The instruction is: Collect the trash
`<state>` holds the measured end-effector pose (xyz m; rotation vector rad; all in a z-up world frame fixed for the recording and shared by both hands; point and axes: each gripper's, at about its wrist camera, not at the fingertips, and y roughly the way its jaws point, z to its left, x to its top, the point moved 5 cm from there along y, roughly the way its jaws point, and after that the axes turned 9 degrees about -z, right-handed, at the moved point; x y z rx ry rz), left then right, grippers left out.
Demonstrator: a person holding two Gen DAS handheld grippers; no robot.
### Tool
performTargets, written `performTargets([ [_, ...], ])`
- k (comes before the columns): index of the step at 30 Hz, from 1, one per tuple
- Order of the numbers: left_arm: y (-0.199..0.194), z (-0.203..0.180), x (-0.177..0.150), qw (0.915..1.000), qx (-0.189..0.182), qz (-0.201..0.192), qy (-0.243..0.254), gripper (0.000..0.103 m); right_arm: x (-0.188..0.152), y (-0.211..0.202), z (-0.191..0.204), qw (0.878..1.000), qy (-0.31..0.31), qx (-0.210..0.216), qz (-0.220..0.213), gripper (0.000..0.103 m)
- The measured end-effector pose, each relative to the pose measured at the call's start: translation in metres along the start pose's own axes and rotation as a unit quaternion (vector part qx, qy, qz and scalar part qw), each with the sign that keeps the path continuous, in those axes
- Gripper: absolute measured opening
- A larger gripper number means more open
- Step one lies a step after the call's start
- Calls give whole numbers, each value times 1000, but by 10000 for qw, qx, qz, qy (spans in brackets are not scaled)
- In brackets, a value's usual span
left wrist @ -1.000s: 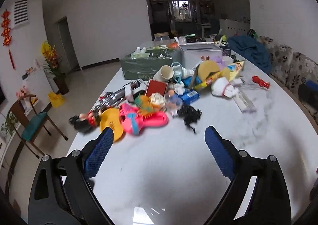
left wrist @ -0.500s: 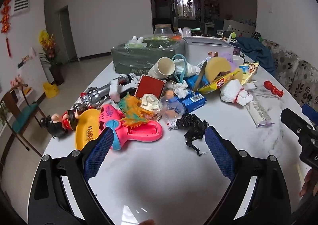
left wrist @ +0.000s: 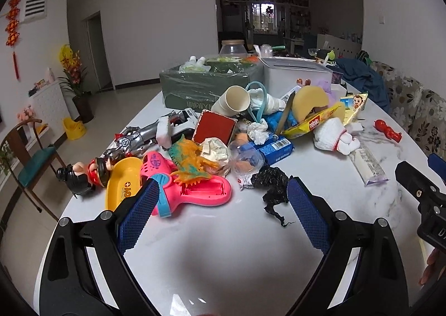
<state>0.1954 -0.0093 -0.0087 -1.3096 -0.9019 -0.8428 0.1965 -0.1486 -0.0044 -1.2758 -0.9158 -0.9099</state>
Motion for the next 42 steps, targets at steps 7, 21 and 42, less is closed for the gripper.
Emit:
performTargets([
  [7, 1, 0, -1, 10000, -9, -43, 13, 91, -1, -1, 0, 10000, -7, 1, 26, 98],
  [21, 3, -2, -4, 10000, -53, -9, 2, 91, -4, -1, -2, 10000, 37, -43, 44, 98],
  [42, 6, 0, -7, 10000, -72, 7, -53, 91, -8, -1, -1, 9999, 57, -66, 79, 98],
])
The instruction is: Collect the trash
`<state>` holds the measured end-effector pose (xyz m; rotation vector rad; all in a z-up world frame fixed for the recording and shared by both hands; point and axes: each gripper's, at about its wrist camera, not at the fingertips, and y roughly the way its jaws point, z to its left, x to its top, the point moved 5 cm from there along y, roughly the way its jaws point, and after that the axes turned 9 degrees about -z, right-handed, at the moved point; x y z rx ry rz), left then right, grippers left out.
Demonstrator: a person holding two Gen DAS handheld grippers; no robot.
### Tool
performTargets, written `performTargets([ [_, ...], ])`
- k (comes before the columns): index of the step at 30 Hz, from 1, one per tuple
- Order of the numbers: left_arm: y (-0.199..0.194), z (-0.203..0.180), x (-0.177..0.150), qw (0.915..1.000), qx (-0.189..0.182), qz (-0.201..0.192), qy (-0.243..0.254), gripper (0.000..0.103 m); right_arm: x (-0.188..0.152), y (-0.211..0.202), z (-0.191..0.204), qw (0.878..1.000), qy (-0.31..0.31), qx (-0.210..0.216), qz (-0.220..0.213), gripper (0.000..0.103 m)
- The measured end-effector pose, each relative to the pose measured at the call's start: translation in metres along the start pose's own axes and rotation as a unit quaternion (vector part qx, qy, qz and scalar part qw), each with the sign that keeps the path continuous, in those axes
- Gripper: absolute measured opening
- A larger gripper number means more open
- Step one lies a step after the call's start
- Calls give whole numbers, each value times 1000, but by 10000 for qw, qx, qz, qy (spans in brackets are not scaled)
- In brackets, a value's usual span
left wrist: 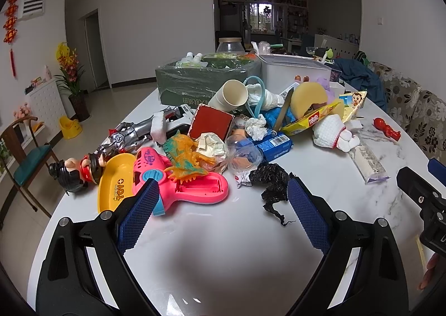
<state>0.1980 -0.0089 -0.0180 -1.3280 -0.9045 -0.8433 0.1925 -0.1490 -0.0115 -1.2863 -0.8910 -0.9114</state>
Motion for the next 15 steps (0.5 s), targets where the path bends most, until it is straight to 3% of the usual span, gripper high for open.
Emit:
performTargets([
  [15, 2, 0, -2, 10000, -30, 8, -19, 91, -2, 0, 2, 10000, 47, 3, 27, 98],
])
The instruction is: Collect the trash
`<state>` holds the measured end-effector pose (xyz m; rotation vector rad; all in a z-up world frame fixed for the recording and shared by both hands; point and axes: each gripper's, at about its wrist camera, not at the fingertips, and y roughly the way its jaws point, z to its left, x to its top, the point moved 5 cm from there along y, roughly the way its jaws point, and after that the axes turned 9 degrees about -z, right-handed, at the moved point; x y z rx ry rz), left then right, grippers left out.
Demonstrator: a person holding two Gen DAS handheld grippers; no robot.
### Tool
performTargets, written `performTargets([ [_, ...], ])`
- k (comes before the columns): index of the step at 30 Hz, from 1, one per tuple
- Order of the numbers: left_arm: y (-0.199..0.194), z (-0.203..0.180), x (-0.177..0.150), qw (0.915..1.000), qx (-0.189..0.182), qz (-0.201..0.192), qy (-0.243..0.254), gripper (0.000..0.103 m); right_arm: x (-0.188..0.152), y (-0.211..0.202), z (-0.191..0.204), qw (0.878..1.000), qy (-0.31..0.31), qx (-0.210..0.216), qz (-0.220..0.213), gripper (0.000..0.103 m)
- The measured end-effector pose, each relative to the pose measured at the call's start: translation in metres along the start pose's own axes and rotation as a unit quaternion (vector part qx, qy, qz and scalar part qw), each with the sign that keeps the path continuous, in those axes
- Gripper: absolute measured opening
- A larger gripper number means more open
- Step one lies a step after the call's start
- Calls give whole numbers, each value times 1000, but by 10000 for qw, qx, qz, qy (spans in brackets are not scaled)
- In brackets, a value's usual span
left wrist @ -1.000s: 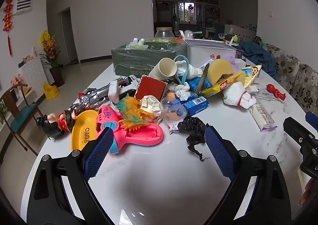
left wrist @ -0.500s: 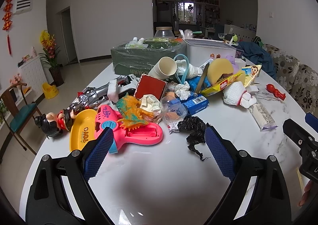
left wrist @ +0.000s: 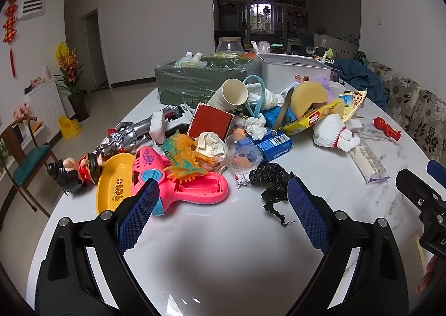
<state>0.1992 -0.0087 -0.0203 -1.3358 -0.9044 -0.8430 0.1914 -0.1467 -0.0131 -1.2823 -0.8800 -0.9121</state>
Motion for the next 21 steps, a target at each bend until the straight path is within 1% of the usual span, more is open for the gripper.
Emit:
performTargets([
  [5, 2, 3, -1, 10000, 49, 14, -58, 91, -1, 0, 0, 10000, 2, 1, 18, 98],
  [6, 3, 3, -1, 10000, 28, 33, -77, 93, -1, 1, 0, 10000, 10, 6, 26, 98],
  [8, 4, 3, -2, 9999, -70, 66, -123, 93, -2, 1, 0, 10000, 27, 14, 43, 98],
  [11, 1, -2, -2, 10000, -65, -42, 30, 93, -3, 3, 0, 10000, 43, 1, 56, 98],
  [15, -7, -13, 1, 9992, -81, -286, 285, 93, -3, 3, -1, 10000, 48, 6, 65, 98],
  [18, -8, -15, -1, 9991, 1, -256, 329, 93, -4, 4, -1, 10000, 40, -18, 52, 98],
  [21, -4, -17, -3, 9993, -241, -81, 278, 93, -5, 6, -3, 9999, 79, -72, 72, 98],
])
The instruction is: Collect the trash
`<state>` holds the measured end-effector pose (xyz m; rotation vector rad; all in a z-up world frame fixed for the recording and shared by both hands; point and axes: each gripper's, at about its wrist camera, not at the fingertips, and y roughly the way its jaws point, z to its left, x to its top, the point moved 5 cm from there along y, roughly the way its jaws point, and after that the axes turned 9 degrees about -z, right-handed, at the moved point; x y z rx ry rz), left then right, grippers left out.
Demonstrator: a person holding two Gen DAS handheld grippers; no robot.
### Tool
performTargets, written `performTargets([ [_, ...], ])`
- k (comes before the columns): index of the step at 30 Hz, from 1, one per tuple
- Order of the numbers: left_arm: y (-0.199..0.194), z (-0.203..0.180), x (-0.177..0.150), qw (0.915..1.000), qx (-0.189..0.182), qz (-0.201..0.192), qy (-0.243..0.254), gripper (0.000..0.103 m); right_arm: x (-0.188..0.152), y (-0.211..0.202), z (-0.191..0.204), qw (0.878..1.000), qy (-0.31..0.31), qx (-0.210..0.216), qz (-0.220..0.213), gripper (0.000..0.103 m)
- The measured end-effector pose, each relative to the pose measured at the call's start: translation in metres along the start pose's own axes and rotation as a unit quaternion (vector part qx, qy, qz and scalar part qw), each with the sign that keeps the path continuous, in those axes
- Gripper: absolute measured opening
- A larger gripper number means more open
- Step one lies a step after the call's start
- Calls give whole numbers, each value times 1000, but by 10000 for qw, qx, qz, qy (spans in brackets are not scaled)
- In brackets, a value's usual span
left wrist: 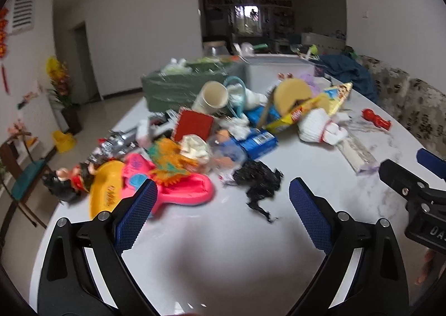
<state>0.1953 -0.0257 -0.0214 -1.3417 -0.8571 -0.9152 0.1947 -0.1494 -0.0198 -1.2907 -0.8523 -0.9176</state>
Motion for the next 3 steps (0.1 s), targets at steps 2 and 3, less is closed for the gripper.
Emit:
performTargets([
  [2, 0, 0, -1, 10000, -12, 19, -17, 93, -1, 1, -2, 10000, 71, 0, 24, 98],
  [3, 0, 0, -1, 10000, -9, 20, -20, 93, -2, 2, -2, 10000, 91, -11, 26, 98],
])
